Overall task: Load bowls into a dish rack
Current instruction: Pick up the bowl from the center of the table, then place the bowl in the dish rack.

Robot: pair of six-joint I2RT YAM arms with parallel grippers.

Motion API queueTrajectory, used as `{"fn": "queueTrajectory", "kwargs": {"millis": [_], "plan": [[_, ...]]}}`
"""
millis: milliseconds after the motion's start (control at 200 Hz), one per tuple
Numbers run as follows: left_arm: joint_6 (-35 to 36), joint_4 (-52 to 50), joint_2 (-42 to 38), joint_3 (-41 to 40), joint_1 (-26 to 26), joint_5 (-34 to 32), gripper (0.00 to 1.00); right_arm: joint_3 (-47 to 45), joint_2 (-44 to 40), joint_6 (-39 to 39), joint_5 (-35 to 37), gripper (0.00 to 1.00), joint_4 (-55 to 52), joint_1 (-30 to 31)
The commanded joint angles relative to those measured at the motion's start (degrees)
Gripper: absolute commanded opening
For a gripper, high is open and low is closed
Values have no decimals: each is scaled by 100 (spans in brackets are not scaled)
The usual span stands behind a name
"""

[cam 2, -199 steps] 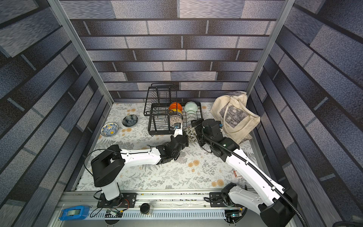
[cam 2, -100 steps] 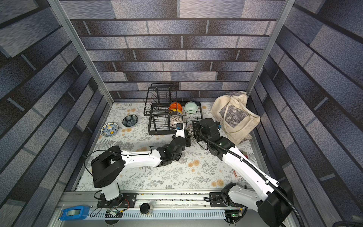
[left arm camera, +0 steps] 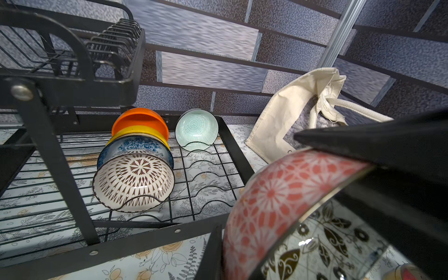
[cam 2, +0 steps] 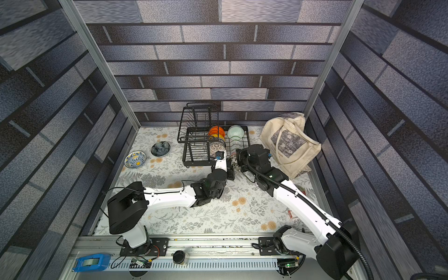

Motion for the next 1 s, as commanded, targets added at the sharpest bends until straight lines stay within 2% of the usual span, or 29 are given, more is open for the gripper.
{"fn": "queueTrajectory", "kwargs": {"millis": [0,50,90,140,200,406,636,817,882,997], "plan": [[161,198,-480,-38,-76,34,7,-56,82,-556,227,0,244,-185],[93,50,-532,-38,-68,31,15,-60,91,-740,148,0,429,-217],[1,-84,-594,-51,-45,16,27,-76,100,-905,76,0,586,-245],[-191,-283,-686,-75,5,-5,46,-129,92,-1075,-7,0,816,-296],[-430,-580,-812,-115,95,52,63,-199,74,-1263,-72,0,1028,-354],[-757,-1438,-1247,-200,380,361,100,-228,289,-1908,-752,0,1867,-786],[-551,-3081,-1423,404,692,690,100,-107,1143,-2923,-1682,0,3625,-1159],[-175,-4756,-1349,1184,983,794,100,157,1744,-3748,-1902,0,4148,-1189],[11,-5258,-1272,1450,1096,1007,100,188,2000,-3813,-1995,0,4486,-1228],[637,-5737,-1203,1749,1111,1000,100,172,2604,-3406,-2218,0,5502,-1337]]}}
